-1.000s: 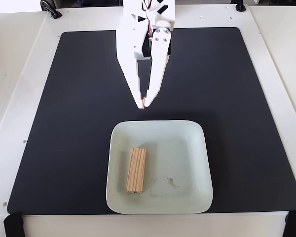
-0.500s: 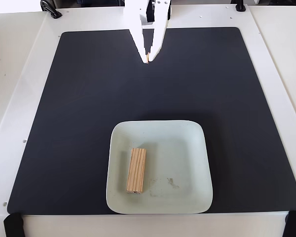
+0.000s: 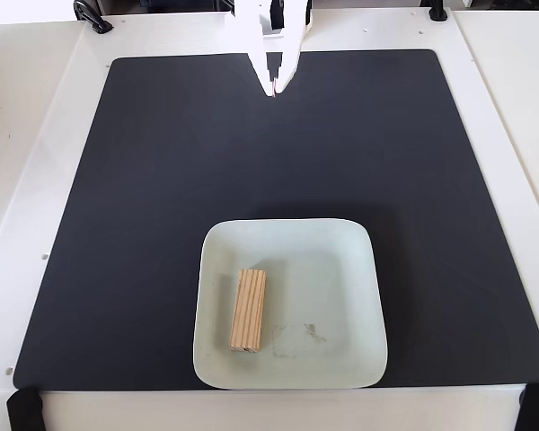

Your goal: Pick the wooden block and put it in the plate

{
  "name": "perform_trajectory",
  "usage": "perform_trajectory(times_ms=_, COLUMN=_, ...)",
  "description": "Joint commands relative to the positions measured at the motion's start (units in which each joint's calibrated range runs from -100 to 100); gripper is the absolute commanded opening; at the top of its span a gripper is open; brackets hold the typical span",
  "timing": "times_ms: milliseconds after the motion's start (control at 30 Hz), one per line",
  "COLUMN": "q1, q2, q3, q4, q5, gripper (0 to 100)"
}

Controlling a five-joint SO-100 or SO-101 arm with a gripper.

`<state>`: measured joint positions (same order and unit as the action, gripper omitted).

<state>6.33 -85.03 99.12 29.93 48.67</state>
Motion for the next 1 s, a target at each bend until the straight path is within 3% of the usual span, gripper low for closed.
perform_trajectory(times_ms=0, q1=-0.3, q2=-4.5, q3=0.5, q4=13.2, q5=0.1, gripper=1)
perform_trajectory(times_ms=200, q1=-3.4, q2=-13.4, q3=0.3, q4=35.8, q5=0.1, gripper=1)
perform_trajectory(times_ms=400, q1=-4.9, q2=-13.4, q3=0.3, q4=47.9, q5=0.1, gripper=1)
perform_trajectory(times_ms=967, q1=-4.3, q2=-12.9, q3=0.3, q4=48.8, q5=-0.2, gripper=2)
